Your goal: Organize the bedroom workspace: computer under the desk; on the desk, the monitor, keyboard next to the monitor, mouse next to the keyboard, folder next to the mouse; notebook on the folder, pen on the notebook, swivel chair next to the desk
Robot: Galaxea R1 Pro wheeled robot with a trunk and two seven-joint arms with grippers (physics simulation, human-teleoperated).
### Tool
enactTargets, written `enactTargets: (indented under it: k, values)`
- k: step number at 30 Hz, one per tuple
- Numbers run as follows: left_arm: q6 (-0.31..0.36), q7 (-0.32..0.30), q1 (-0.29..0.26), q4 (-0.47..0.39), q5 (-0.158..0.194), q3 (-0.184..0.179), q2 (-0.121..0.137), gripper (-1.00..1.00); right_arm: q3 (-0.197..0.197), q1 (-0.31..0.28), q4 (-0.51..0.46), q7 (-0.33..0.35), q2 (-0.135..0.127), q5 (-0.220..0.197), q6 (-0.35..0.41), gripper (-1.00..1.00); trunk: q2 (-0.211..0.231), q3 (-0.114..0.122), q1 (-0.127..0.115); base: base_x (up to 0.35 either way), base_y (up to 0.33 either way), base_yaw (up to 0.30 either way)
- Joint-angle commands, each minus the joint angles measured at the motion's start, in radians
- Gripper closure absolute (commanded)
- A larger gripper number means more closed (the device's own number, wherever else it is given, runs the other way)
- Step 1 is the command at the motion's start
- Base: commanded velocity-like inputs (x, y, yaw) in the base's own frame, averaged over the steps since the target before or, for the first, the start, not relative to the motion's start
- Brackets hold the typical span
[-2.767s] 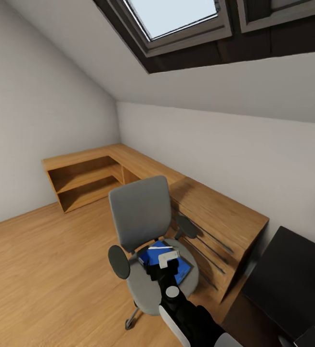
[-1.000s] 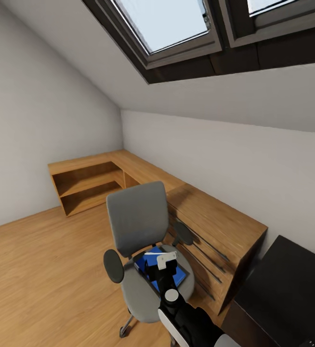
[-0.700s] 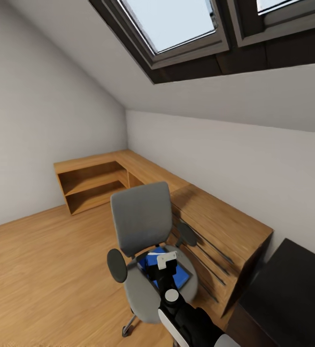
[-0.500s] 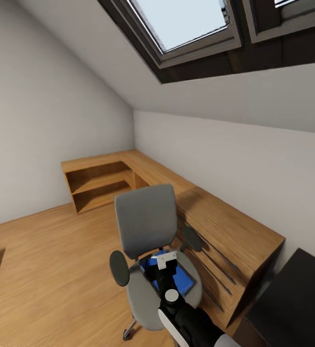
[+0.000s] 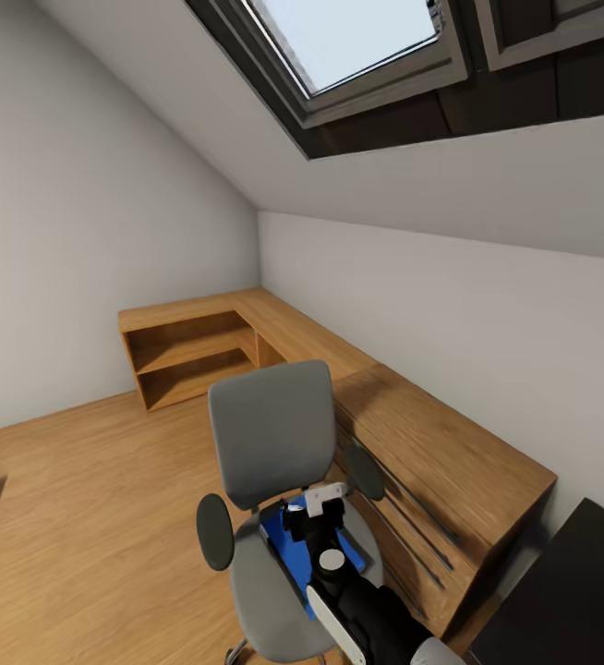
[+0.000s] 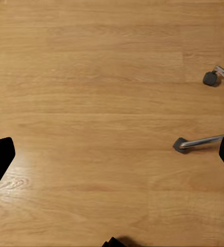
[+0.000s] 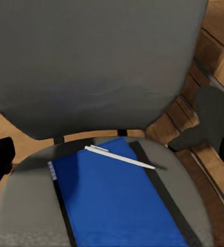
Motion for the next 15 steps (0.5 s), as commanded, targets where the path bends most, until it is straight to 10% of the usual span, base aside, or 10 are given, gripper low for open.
enactTargets:
  k: [1, 5, 7, 15]
  values:
    - [-0.004, 0.002, 0.0, -0.011, 0.01, -0.005, 0.0, -1.0, -0.012, -0.002, 0.0, -0.005, 0.0, -0.003, 0.032, -1.0, -0.001, -0.001, 0.0, 0.005, -0.005, 0.001]
    - [0.039, 0.006, 0.0, -0.181, 0.009, -0.045, 0.002, -1.0, -0.214, -0.069, 0.062, 0.052, 0.0, -0.002, 0.229, -1.0, -0.001, -0.001, 0.0, 0.002, -0.002, 0.0]
    - [0.263, 0.007, 0.0, -0.315, 0.012, -0.05, 0.005, -1.0, -0.294, -0.196, 0.209, 0.105, 0.0, -0.003, 0.291, -1.0, -0.001, -0.001, 0.0, 0.0, 0.0, 0.0]
    - [0.897, 0.016, -0.148, -0.594, 0.023, 0.03, -0.023, -1.0, -0.324, -0.34, 0.377, 0.251, 0.0, -0.056, 0.566, -1.0, -0.001, -0.001, 0.0, 0.0, 0.0, 0.0]
